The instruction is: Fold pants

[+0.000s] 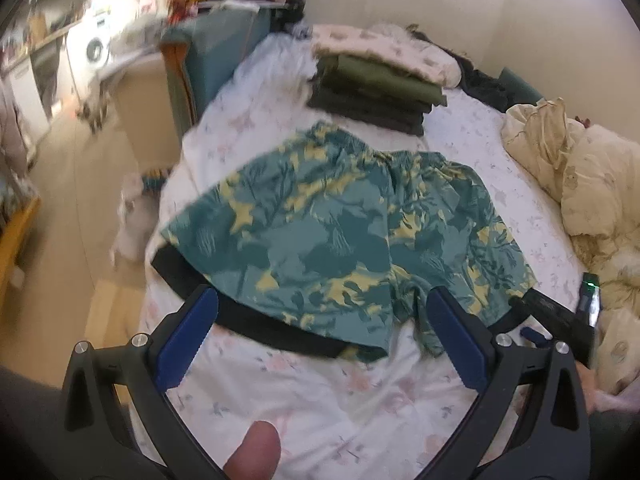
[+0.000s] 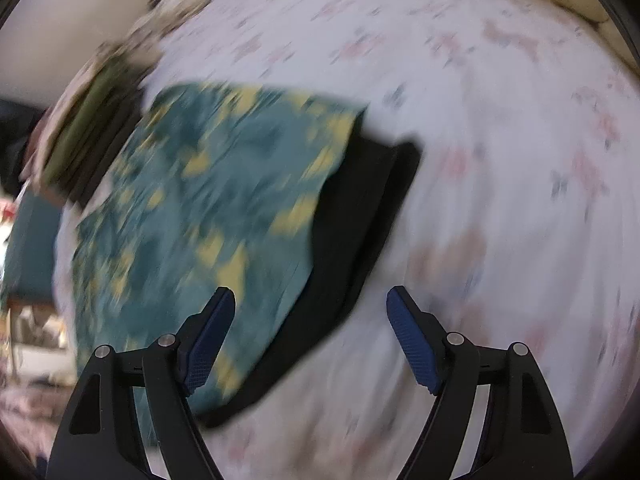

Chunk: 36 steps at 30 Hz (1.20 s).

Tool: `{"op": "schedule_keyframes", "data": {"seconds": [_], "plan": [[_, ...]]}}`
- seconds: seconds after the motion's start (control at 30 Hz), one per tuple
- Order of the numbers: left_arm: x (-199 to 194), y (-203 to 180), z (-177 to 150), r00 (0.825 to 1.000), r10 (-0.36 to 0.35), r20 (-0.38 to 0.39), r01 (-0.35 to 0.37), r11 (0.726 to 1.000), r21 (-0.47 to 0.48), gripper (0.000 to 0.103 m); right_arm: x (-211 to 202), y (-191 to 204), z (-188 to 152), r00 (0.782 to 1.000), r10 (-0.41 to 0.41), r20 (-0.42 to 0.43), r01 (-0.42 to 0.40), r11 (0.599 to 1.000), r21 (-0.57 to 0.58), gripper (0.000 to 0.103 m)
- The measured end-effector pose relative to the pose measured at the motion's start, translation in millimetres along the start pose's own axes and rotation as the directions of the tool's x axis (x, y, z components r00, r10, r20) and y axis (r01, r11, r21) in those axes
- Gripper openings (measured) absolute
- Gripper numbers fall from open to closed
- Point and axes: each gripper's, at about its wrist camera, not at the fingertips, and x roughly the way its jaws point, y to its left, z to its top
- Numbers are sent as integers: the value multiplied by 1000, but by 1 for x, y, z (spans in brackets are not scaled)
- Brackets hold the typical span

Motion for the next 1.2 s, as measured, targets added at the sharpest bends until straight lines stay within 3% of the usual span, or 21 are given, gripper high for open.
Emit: {"op": "schedule_keyframes", "data": {"seconds": [0.1,0.27,0.33,0.4,0.47,0.6,0.67,0.73,0.77,0.8,0.83,0.9,0.93,1.0,1.1,1.2], "plan": [[-5,-4,3,999,24,34,-25,999,26,102,6,-13,23,994,-87,72,86,996,16,80],[3,4,4,1000,-3,-6,3,1000,-26,102,10,-31,60,993,-3,116,-6,997,76,80],[9,5,4,1000,-6,-24,6,999,-34,102,10,-27,67,992,30,120,-38,997,64,70],[12,4,4,1000,-2,-29,1,1000,-31,102,13,-21,74,991,74,109,-78,997,27,34],[13,3,4,1000,6,-24,-7,1000,-21,102,17,-13,78,989,111,96,-112,994,-2,10],[12,0,5,1000,1,-17,-1,1000,-9,102,1,18,71,972,158,174,-136,982,-133,3],[10,0,6,1000,4,-5,-4,1000,-11,102,-14,40,62,954,236,187,-187,952,-243,3],[7,1,7,1000,4,5,-4,1000,-15,102,-29,72,46,925,354,135,-280,878,-388,3],[7,2,8,1000,3,7,-3,1000,-16,102,-32,83,37,910,407,78,-337,836,-433,3],[6,2,8,1000,4,11,-4,1000,-17,102,-32,100,22,887,460,-25,-413,770,-487,3],[5,3,8,1000,4,13,-4,1000,-17,102,-30,114,9,876,472,-104,-451,720,-528,3],[4,4,9,1000,6,16,-6,1000,-16,102,-20,134,-26,878,422,-227,-467,646,-604,3],[4,5,9,1000,6,15,-5,1000,-17,102,-13,136,-37,889,390,-240,-449,644,-619,3],[7,5,14,1000,-5,-1,5,1000,-11,102,2,130,-45,900,357,-250,-434,688,-582,3],[19,1,32,998,-24,-65,26,999,30,102,6,119,-38,908,353,-225,-419,748,-515,3],[53,-13,65,982,-78,-171,83,996,26,102,-5,116,-33,919,351,-180,-393,773,-498,3]]}}
